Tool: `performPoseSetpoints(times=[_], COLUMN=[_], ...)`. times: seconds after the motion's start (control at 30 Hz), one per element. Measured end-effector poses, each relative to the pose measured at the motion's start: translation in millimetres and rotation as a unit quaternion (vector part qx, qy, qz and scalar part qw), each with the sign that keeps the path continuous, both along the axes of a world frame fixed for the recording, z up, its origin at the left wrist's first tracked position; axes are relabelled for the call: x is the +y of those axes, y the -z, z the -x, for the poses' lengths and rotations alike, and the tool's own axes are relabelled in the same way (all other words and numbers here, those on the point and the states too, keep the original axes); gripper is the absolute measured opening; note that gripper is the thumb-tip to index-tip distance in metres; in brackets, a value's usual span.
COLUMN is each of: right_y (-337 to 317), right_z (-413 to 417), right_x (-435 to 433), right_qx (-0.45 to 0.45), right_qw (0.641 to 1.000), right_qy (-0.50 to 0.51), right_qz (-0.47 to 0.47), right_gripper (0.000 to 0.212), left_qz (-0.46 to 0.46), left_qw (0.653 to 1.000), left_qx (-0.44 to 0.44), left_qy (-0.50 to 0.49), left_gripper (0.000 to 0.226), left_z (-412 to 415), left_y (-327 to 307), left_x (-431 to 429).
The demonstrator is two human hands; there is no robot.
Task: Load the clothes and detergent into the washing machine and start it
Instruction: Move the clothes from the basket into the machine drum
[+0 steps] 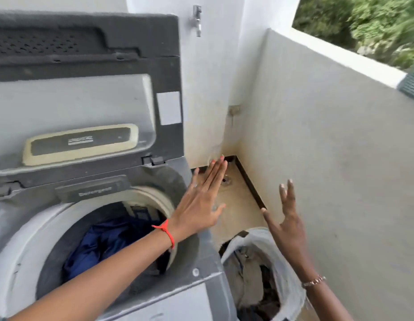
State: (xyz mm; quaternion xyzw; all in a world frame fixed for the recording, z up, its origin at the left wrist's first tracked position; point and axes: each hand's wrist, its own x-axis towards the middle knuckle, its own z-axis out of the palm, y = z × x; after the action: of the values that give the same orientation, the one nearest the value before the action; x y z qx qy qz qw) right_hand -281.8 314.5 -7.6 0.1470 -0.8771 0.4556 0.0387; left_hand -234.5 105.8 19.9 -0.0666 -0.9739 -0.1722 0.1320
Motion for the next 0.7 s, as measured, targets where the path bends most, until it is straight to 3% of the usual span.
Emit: performPoseSetpoints(times=[0.1,0.23,0.37,0.6,0.7], right_y=[38.7,105.3,184.5,366.7,436.7], right_z=[7.9,7.9,4.0,13.7,15.4], right_x=[62.5,122.1,152.3,162.5,158.6], right_qx=[-0.052,-0.143,-0.215,-0.319,-0.327], right_qw=[0.998,0.986,0.971,0.940,0.933], right_qy=[0.045,0.080,0.066,0.040,0.030], right_qz=[-0.012,-0.028,-0.082,-0.114,-0.145], right_gripper=[0.091,0.085,0.077,0.092,0.096], left_qz=[-0.001,0.024,0.056,0.191,0.256], left_qw=[0.999,0.978,0.936,0.864,0.841], left_qx=[-0.031,-0.189,-0.335,-0.441,-0.445], left_qy=[0.045,0.083,0.097,0.153,0.171], left_gripper=[0.099,0.097,0.097,0.090,0.087], left_z=[45.3,93.8,115.4,117.1,120.4], left_y=[20.7,95.6,186.4,385.7,466.5], left_x=[60.4,133.5,173.0,202.7,203.1])
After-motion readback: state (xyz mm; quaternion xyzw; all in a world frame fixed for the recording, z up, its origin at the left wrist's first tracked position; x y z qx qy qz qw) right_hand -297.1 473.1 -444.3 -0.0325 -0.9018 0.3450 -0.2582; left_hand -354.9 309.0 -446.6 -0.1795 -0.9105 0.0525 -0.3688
